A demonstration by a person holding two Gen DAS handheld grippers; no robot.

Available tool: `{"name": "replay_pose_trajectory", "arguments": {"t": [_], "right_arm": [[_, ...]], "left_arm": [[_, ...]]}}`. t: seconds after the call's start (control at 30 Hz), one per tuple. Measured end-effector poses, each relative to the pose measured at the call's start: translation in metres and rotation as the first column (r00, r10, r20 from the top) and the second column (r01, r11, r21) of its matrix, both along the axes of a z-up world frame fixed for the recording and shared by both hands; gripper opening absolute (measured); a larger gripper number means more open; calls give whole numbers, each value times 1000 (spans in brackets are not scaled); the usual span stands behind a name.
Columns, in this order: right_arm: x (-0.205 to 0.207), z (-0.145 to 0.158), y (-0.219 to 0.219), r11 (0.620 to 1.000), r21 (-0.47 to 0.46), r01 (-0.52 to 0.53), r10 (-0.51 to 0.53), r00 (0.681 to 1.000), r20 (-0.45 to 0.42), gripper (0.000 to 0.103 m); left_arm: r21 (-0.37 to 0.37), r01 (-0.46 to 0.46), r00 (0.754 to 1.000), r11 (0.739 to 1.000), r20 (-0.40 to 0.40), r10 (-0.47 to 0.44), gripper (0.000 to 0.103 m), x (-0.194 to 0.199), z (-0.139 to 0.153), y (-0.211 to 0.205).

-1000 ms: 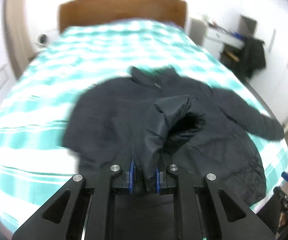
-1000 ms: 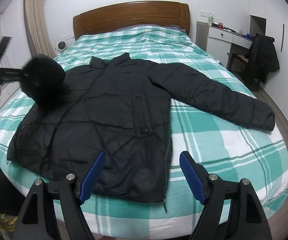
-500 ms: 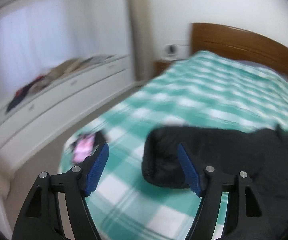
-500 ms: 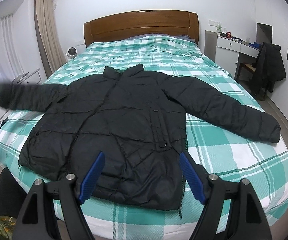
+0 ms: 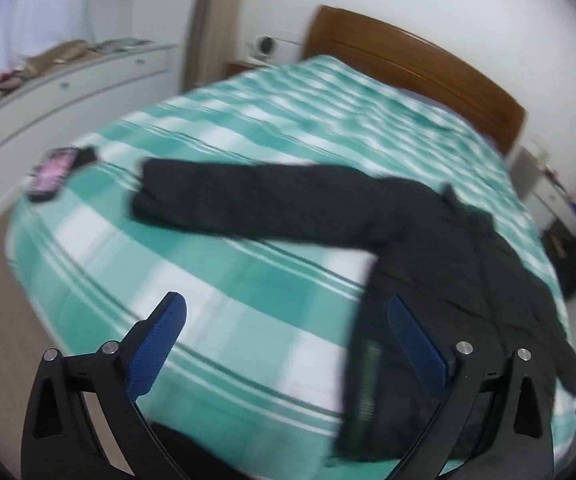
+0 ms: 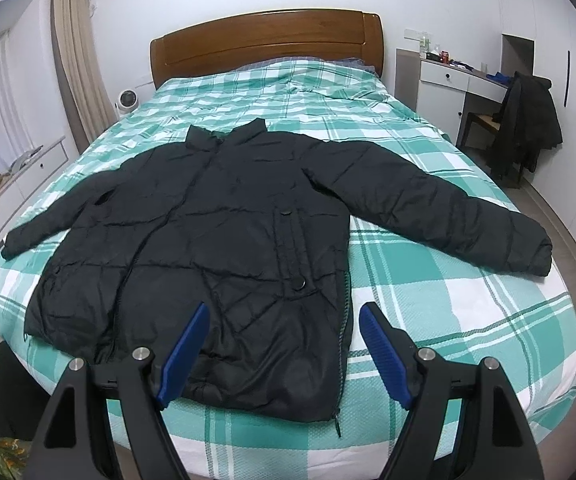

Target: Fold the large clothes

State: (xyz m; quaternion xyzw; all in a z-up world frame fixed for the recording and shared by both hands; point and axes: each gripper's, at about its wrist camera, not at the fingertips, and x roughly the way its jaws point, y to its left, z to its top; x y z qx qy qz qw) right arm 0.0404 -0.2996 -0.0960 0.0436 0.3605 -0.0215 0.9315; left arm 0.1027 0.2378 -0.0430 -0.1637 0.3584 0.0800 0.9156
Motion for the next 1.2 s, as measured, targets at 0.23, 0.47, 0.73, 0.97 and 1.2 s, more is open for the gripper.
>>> {"name": "replay_pose_trajectory", "arguments": {"t": [0.23, 0.47, 0.73, 0.97, 1.2], "right_arm": [[-12, -1, -15, 998, 1, 57, -57, 998, -13, 79], [-14, -25, -47, 994, 35, 99, -96, 992, -76, 79], [2, -72, -58, 976, 216, 34, 8, 982, -189, 79], [28, -105, -45, 964, 267, 7, 61, 967, -246, 79], [27, -99, -42, 964, 267, -2, 68, 969, -238, 21]], "left_arm": [[27, 209, 975, 977, -76, -207, 101, 9, -41, -67], [-89, 306, 929, 948, -188, -318, 101, 2, -69, -77], [-134, 388, 890, 912, -203, -409, 101, 6, -98, -101], [-95, 370, 885, 924, -266, -381, 99, 13, -122, -106], [-203, 348, 873, 915, -286, -395, 28, 11, -124, -99]]}}
